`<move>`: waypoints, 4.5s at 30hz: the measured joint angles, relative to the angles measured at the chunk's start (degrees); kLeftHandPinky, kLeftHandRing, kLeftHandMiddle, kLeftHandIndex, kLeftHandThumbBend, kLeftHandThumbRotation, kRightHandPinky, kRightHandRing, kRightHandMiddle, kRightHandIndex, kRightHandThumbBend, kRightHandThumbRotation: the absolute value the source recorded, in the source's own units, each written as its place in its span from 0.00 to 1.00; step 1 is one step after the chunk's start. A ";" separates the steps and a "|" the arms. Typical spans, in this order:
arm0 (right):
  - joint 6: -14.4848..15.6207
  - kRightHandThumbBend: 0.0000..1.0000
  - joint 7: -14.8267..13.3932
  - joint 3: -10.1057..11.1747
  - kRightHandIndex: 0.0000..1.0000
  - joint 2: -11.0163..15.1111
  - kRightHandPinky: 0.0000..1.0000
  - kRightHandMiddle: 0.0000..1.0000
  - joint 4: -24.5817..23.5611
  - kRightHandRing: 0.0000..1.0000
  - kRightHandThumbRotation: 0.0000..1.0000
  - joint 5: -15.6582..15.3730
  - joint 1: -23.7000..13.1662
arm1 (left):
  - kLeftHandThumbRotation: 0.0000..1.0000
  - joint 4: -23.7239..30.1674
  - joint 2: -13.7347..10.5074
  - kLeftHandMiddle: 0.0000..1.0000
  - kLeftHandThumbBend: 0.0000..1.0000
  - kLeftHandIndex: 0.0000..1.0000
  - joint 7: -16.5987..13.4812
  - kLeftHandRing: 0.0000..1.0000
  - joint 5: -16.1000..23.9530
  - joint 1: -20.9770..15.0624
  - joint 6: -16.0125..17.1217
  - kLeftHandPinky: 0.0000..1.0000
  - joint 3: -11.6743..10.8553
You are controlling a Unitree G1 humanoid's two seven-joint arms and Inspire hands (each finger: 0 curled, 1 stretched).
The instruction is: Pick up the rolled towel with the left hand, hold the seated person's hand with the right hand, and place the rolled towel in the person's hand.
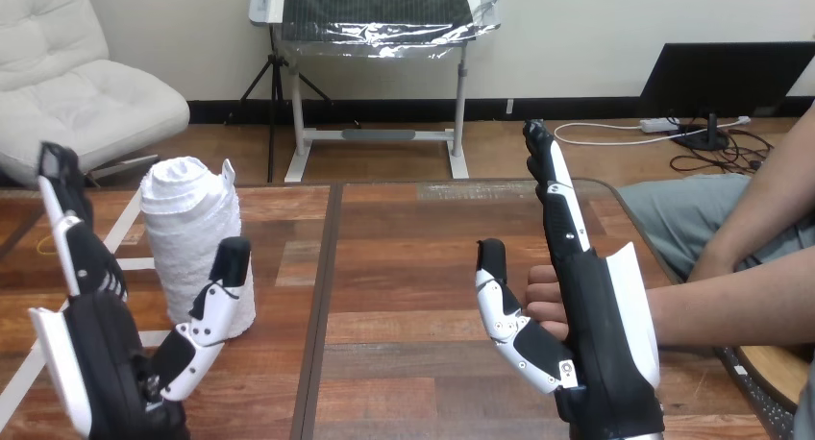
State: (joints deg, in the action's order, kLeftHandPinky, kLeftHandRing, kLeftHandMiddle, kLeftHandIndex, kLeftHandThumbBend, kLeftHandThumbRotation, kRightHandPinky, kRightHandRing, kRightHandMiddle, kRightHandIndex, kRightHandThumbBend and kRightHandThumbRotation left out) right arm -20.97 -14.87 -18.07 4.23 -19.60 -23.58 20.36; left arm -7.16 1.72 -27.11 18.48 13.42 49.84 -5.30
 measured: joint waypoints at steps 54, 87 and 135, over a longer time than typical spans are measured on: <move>0.00 0.00 0.31 1.27 1.00 -0.14 1.00 1.00 0.00 1.00 0.00 0.08 -0.29 | 0.41 -16.02 -6.22 1.00 0.90 1.00 8.17 1.00 -4.66 -16.62 -26.83 1.00 -0.48; 0.11 0.00 1.91 2.56 1.00 -0.15 1.00 1.00 -0.01 1.00 0.00 0.16 -0.31 | 0.46 -34.48 -7.29 1.00 0.92 1.00 2.28 1.00 -7.67 -23.24 -17.78 1.00 -2.50; 0.11 0.00 3.30 3.03 1.00 -0.56 1.00 1.00 0.00 1.00 0.00 0.83 -2.65 | 0.51 -37.76 -7.42 1.00 0.94 1.00 1.93 1.00 -9.08 -23.23 -12.94 1.00 -2.49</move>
State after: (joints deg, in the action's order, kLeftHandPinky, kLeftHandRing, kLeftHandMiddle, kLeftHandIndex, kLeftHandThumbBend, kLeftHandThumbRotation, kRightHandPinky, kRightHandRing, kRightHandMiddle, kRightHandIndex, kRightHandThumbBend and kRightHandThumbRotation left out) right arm -20.86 -11.57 -15.04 3.67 -19.60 -22.75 17.71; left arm -44.92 -5.70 -25.18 9.40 -9.81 36.90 -7.80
